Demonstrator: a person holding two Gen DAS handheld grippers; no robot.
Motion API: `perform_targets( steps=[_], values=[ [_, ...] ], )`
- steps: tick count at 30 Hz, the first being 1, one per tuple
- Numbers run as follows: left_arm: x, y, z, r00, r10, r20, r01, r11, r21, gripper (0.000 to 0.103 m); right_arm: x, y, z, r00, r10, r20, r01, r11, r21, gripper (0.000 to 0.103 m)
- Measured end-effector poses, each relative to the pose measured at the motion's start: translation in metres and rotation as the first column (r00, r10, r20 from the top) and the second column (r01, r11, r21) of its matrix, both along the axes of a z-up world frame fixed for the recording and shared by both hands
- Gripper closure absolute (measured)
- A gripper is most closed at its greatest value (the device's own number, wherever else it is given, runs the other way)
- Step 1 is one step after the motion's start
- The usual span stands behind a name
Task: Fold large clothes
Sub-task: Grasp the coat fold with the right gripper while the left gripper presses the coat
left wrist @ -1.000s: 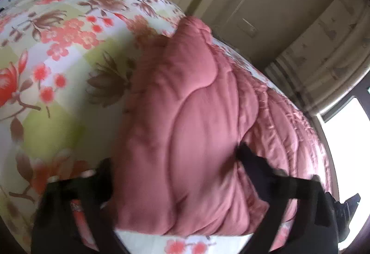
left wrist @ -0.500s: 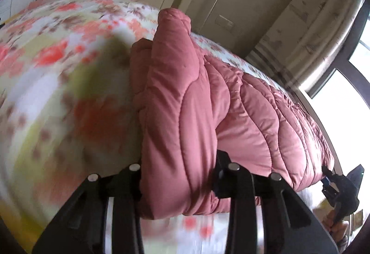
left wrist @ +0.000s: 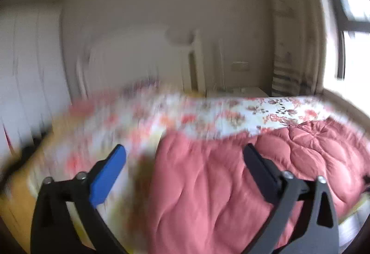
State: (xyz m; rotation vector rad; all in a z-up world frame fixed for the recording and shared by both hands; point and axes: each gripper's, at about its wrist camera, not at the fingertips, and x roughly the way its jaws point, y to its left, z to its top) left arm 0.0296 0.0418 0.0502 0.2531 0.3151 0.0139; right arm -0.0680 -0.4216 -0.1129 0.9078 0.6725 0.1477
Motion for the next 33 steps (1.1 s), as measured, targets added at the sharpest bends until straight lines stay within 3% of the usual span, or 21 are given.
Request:
perform_targets(
  steps=[2, 3, 6, 8, 10, 11, 12, 14, 19, 22, 27, 32, 33],
  values=[
    [0.023, -0.037, -0.002, 1.000, -0.019, 0.004, 0.018, 0.991, 0.133, 0.002, -0.005, -0.001, 0.000, 1.000, -0.015, 0.004, 0.015, 1.000, -0.006, 0.046],
    [0.046, -0.061, -0.009, 0.998, -0.040, -0.040, 0.048, 0.979, 0.200, 0.002, -0.006, 0.000, 0.002, 1.000, -0.019, 0.003, 0.019, 1.000, -0.019, 0.046],
    [0.088, -0.093, -0.039, 0.995, -0.014, -0.101, 0.044, 0.951, 0.306, 0.002, -0.003, -0.002, 0.004, 1.000, -0.020, 0.003, 0.020, 0.999, -0.026, 0.046],
    [0.108, -0.105, -0.065, 0.981, -0.023, -0.191, 0.086, 0.940, 0.330, 0.002, -0.002, -0.002, 0.004, 1.000, -0.020, -0.003, 0.020, 0.999, -0.029, 0.043],
    [0.117, -0.104, -0.087, 0.970, -0.025, -0.243, 0.105, 0.942, 0.320, 0.002, 0.000, -0.002, 0.005, 1.000, -0.013, 0.014, 0.014, 1.000, -0.019, 0.037],
    [0.118, -0.100, -0.093, 0.967, -0.030, -0.253, 0.108, 0.947, 0.301, 0.002, 0.002, -0.001, 0.006, 1.000, -0.006, 0.026, 0.006, 1.000, -0.015, 0.028],
    [0.120, -0.095, -0.096, 0.963, -0.035, -0.269, 0.109, 0.958, 0.266, 0.002, 0.005, 0.001, 0.008, 0.999, 0.002, 0.037, -0.001, 1.000, -0.017, 0.019],
    [0.126, -0.085, -0.098, 0.948, -0.059, -0.314, 0.129, 0.970, 0.206, 0.002, 0.013, 0.007, 0.012, 0.999, 0.005, 0.038, -0.004, 0.999, -0.040, 0.013],
    [0.138, -0.083, -0.107, 0.926, -0.077, -0.369, 0.145, 0.976, 0.161, 0.002, 0.041, 0.029, 0.017, 0.999, 0.014, 0.032, -0.011, 0.996, -0.087, 0.012],
    [0.138, -0.082, -0.107, 0.924, -0.084, -0.372, 0.147, 0.978, 0.146, 0.002, 0.046, 0.033, 0.023, 0.998, -0.064, -0.008, 0.063, 0.993, -0.104, 0.010],
    [0.140, -0.082, -0.108, 0.924, -0.082, -0.375, 0.145, 0.979, 0.145, 0.002, 0.069, 0.024, 0.024, 0.987, -0.157, -0.031, 0.155, 0.986, -0.052, 0.010],
    [0.143, -0.079, -0.107, 0.924, -0.072, -0.374, 0.133, 0.981, 0.139, 0.004, 0.087, 0.033, 0.026, 0.990, -0.140, -0.023, 0.136, 0.981, -0.139, 0.010],
    [0.143, -0.079, -0.107, 0.924, -0.073, -0.375, 0.133, 0.982, 0.136, 0.004, 0.086, 0.038, 0.027, 0.992, -0.125, 0.003, 0.124, 0.977, -0.172, 0.015]
  ],
)
